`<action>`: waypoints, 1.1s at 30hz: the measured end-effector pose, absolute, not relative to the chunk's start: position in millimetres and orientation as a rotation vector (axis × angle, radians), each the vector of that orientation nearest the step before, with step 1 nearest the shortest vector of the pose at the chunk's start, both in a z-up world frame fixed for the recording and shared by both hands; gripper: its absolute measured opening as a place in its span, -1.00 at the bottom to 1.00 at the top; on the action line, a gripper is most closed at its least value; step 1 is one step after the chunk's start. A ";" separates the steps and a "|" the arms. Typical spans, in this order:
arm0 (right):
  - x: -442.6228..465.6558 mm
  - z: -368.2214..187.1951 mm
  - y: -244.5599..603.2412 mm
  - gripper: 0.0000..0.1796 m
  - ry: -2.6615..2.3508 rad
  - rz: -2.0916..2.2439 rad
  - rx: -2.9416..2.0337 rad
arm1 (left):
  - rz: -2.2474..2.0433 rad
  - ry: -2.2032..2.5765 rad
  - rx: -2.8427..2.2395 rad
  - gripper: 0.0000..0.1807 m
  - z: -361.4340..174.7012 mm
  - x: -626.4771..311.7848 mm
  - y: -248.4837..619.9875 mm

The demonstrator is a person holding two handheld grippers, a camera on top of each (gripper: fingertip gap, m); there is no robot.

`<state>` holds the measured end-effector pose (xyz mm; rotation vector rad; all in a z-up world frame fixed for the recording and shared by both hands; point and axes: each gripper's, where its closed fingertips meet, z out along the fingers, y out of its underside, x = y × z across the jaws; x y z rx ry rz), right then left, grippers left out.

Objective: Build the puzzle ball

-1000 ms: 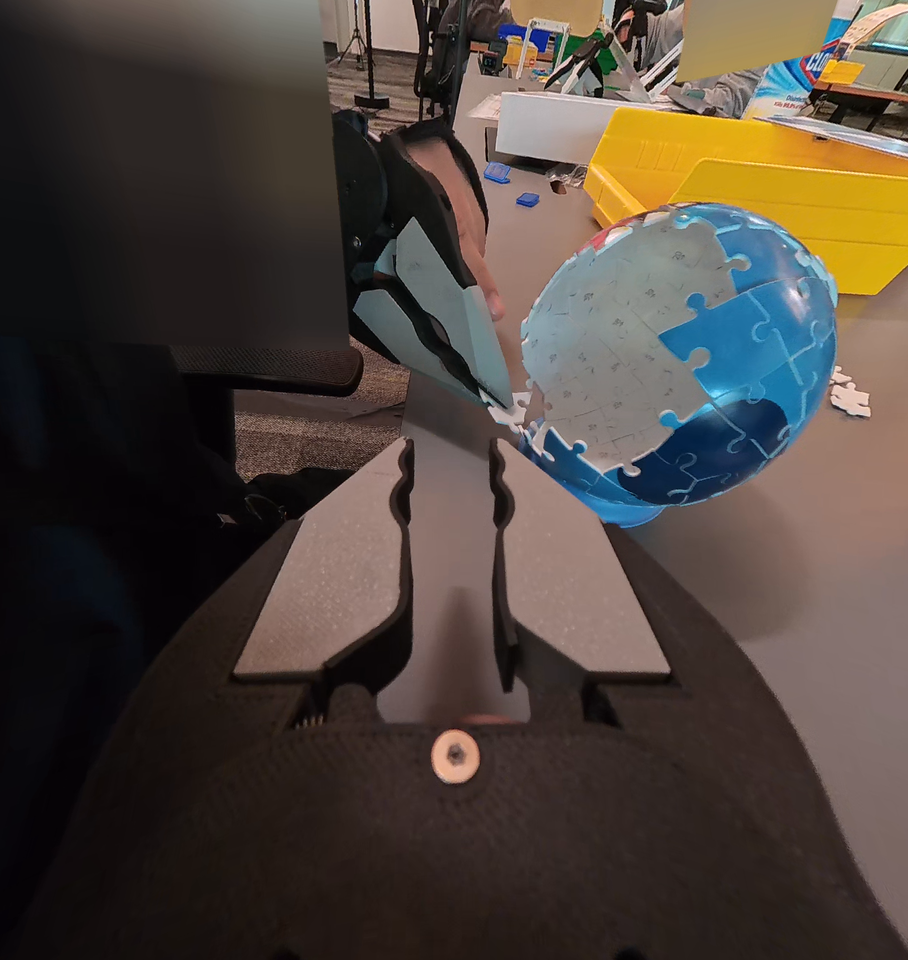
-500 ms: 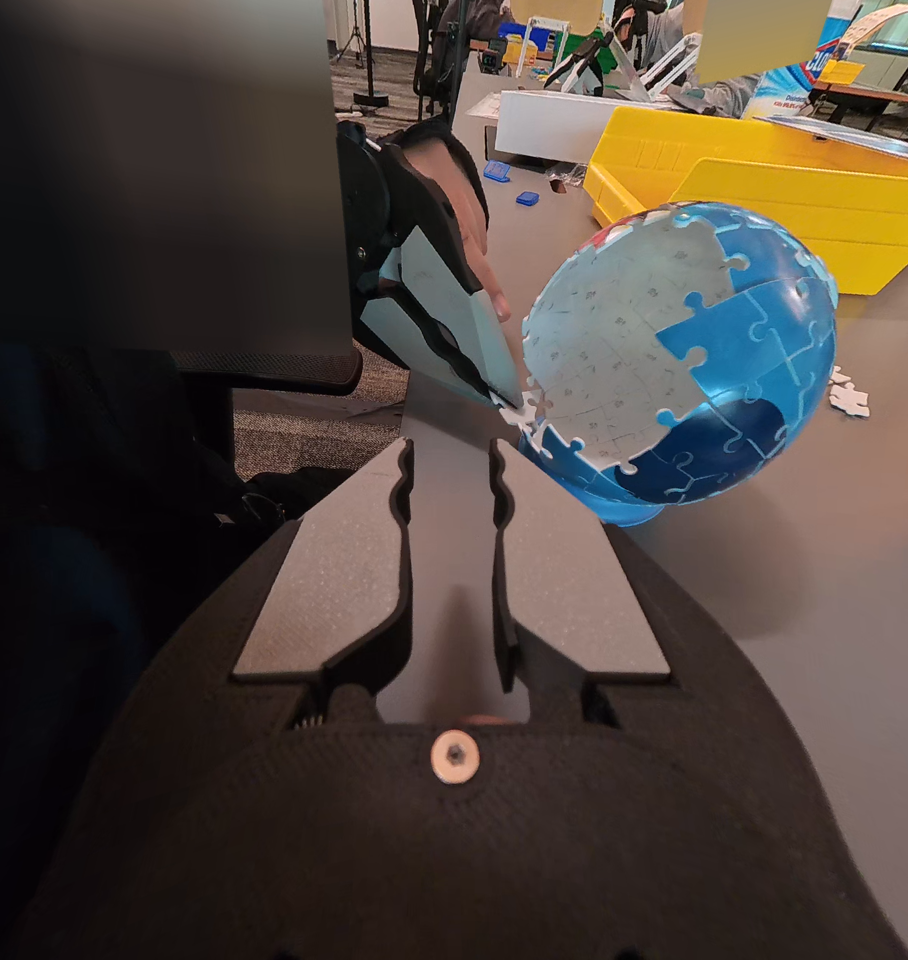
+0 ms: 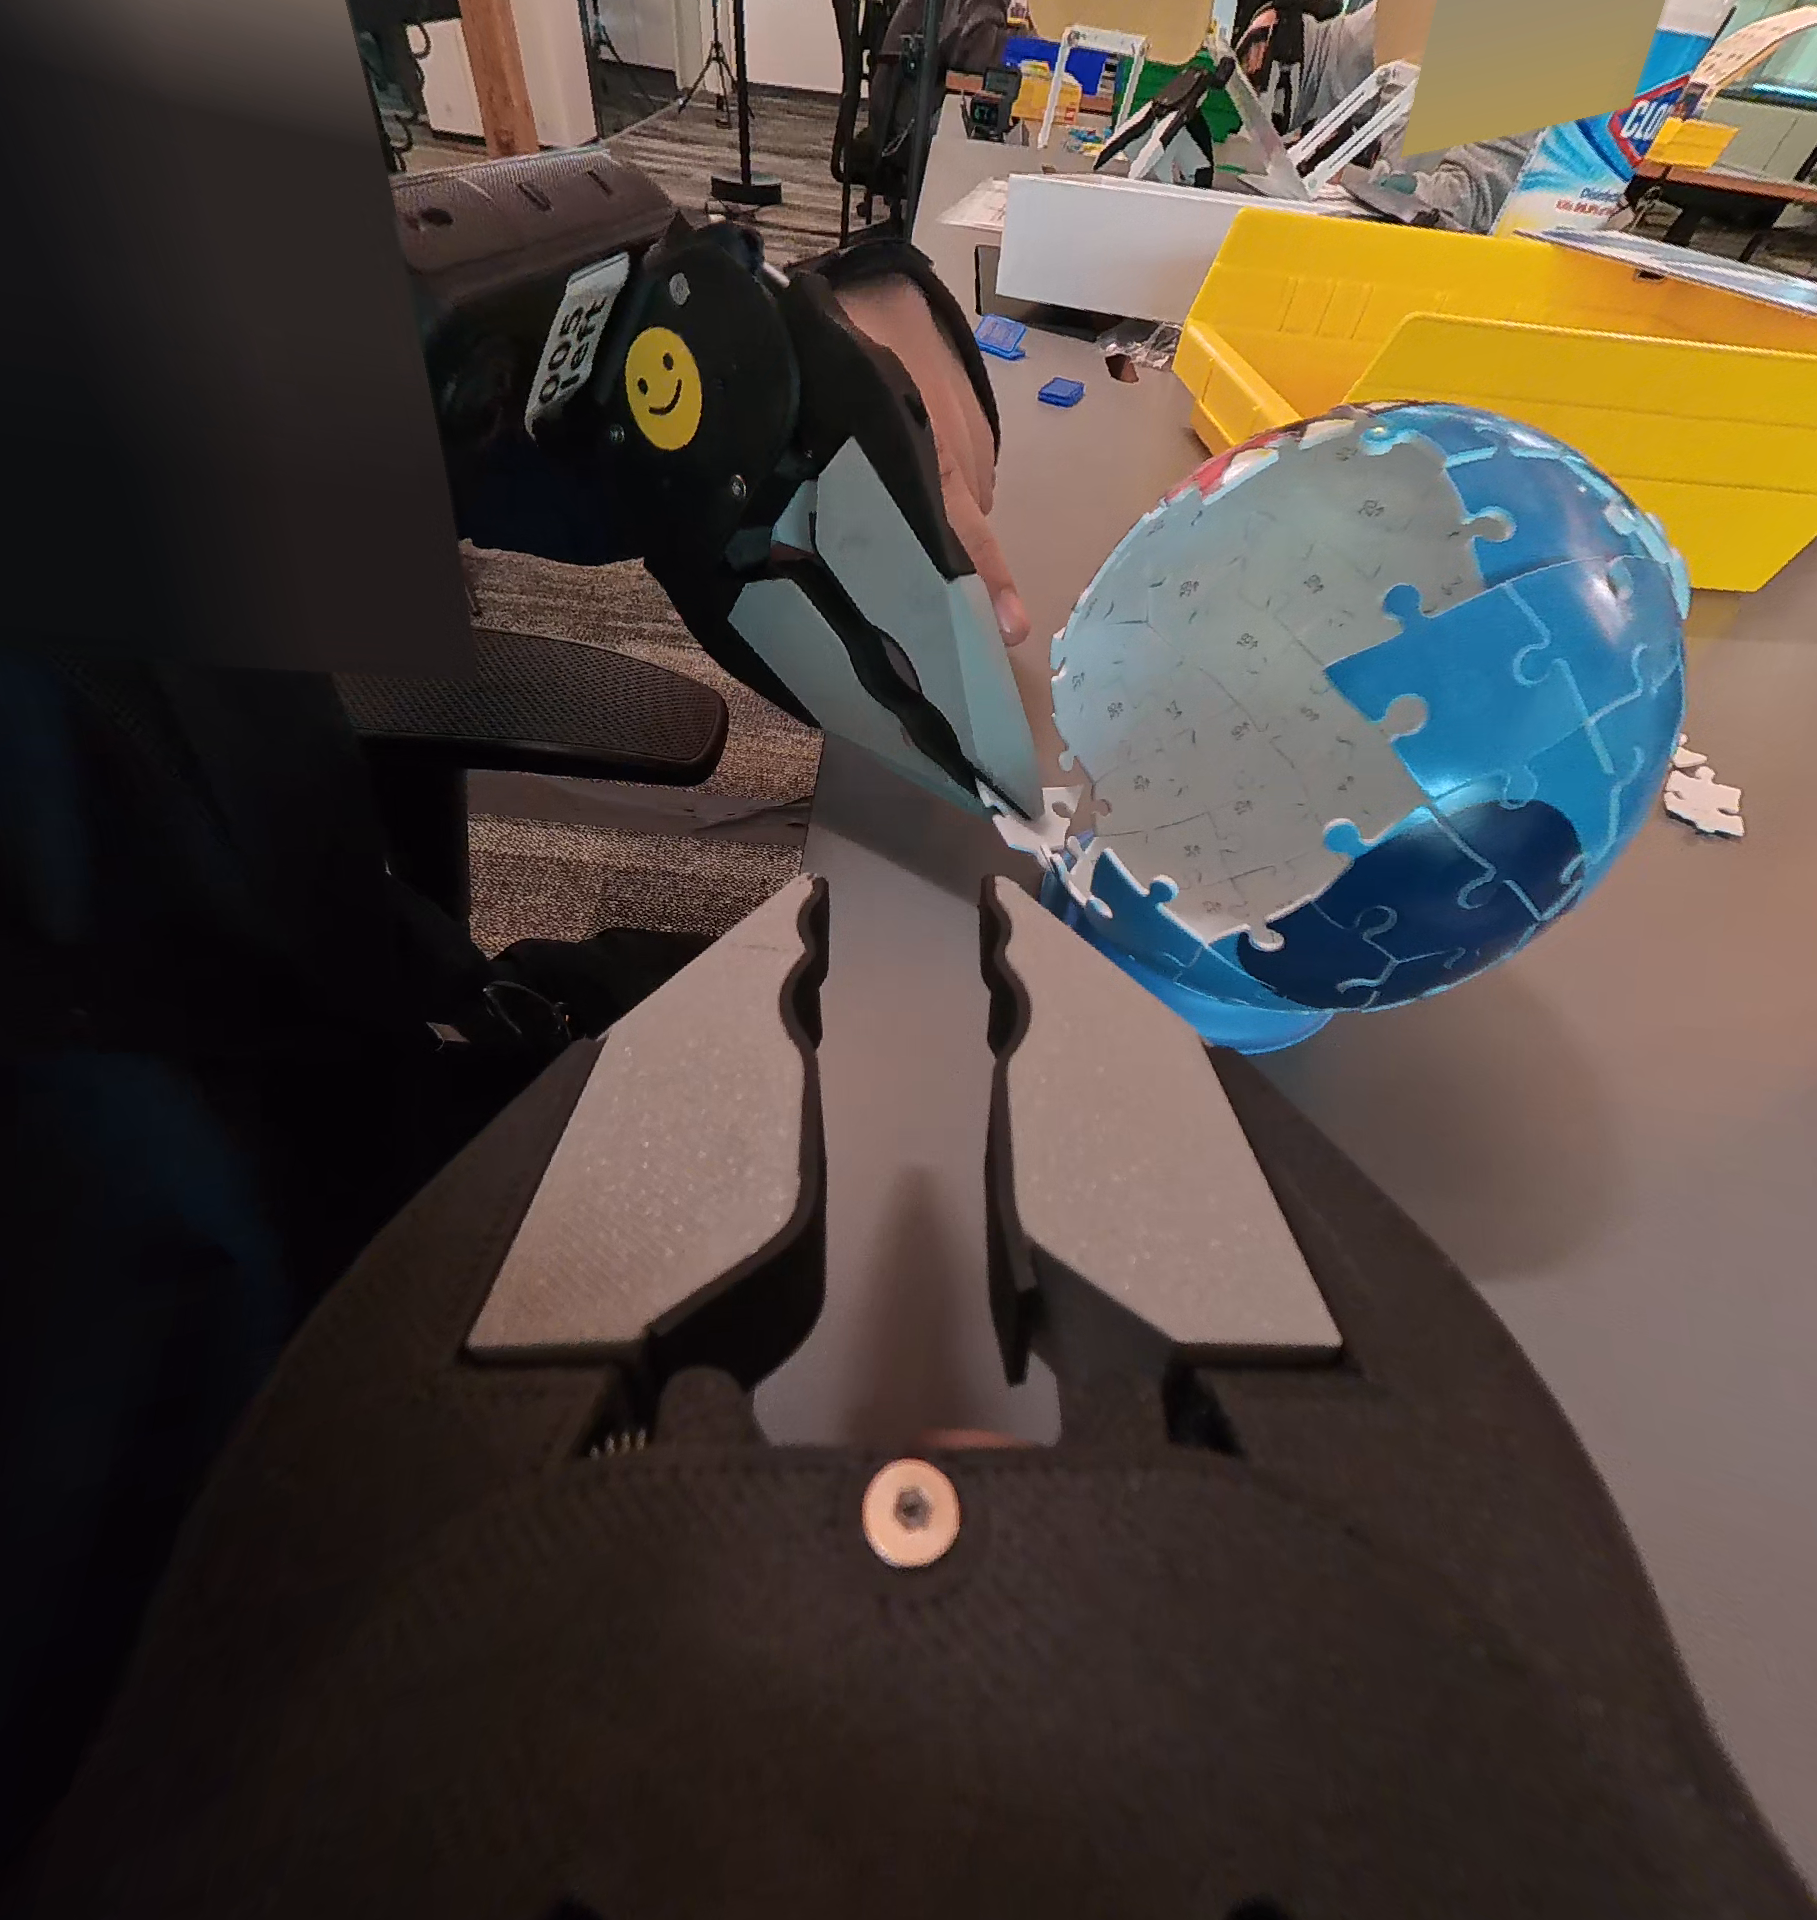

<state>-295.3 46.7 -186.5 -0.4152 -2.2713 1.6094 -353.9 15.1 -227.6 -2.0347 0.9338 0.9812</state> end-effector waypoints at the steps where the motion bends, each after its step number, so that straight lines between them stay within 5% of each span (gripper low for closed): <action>1: -295.2 -186.7 46.7 -0.71 -2.272 1.608 -0.415 | 0.965 0.933 -2.030 -0.99 -227.3 -352.6 15.2; 33: -294.7 -187.1 46.3 -0.71 -2.276 1.605 -0.411 | 0.799 0.954 -1.933 -1.00 -227.6 -349.7 19.3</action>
